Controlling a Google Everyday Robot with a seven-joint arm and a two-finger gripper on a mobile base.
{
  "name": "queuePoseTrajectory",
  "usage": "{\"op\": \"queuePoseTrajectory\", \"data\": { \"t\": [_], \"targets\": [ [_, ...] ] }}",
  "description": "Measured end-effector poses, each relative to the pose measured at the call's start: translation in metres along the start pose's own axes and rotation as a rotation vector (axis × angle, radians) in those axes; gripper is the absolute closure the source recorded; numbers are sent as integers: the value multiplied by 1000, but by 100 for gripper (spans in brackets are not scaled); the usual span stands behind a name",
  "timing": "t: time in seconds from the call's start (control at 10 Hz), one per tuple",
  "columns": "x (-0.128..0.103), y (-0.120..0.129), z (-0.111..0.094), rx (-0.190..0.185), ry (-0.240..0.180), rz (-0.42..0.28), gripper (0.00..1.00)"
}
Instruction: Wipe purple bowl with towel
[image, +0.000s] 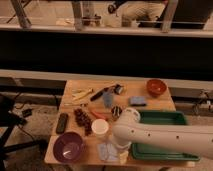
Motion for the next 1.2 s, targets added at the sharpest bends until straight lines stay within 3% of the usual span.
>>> {"op": "queuePoseTrajectory", "data": {
  "t": [0.6, 1.2],
  "targets": [
    [-6, 4, 19, -24, -2, -11, 20],
    [-3, 7, 38, -79, -14, -6, 21]
  ]
}}
